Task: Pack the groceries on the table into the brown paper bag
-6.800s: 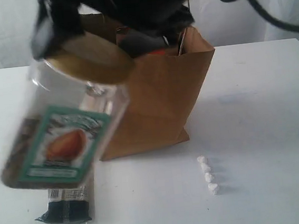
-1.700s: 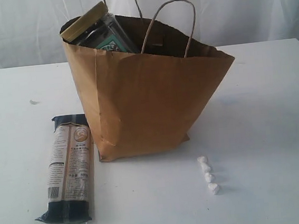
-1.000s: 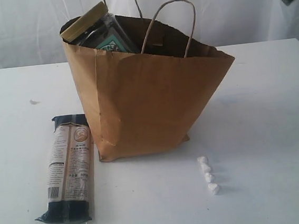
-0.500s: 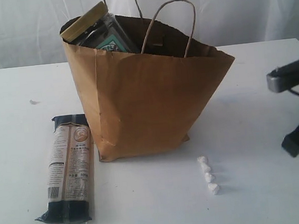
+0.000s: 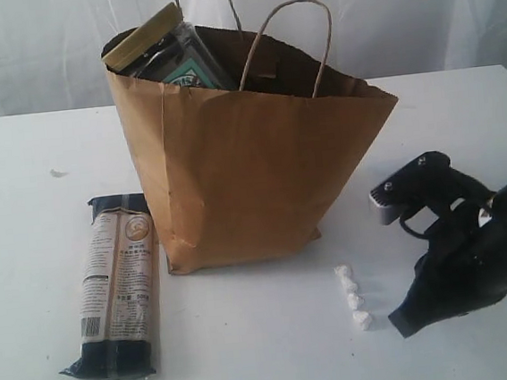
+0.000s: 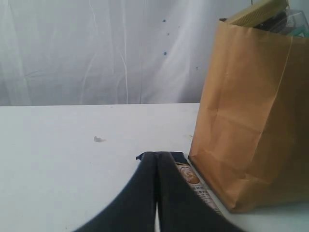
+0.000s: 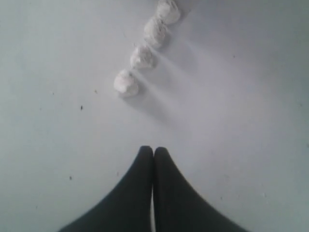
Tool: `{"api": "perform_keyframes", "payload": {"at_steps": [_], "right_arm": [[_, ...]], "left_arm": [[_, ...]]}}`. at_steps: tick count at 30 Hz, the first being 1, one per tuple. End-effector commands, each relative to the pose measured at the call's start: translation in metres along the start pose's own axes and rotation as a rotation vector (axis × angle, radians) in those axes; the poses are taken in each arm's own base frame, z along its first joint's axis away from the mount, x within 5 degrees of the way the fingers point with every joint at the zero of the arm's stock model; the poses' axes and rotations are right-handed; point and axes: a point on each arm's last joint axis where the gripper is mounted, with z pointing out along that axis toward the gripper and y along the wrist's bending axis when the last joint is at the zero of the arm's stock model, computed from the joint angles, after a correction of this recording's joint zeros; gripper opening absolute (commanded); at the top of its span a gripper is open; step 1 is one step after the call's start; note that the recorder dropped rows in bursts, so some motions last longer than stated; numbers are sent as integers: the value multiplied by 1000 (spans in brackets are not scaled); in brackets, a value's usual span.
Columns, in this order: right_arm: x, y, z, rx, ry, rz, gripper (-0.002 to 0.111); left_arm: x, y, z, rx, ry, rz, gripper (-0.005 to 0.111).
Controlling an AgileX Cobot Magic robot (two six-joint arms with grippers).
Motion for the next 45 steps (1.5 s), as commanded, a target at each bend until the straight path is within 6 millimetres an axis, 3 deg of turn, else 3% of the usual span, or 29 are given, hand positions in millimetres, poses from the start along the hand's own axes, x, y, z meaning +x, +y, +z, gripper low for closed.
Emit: {"api": "perform_keyframes", "payload": {"at_steps": [1,3,7,10,18,29,32,40,45], "right_arm": [[4,8,14,24,-151,40,0],[3,12,14,18,-163,27,5],[1,18,16,7,-162,1,28],[1,22,22,-6,-146,2,38],[-3,21,50,26,-140,0,38],[-1,19,68,29,-85,6,38],[-5,18,67,36,-108,5,35],[-7,19,66,26,-97,4,2],[-11,23,58,-13,-54,-31,0]], "left_arm": [[1,-1,0,8,5,9,0],[1,-1,0,8,5,9,0],[1,-1,0,8,5,9,0],[1,-1,0,8,5,9,0],[1,-1,0,8,5,9,0],[1,-1,0,8,5,9,0],[1,-1,0,8,5,9,0],[1,-1,0,8,5,9,0],[1,-1,0,8,5,9,0]]}}
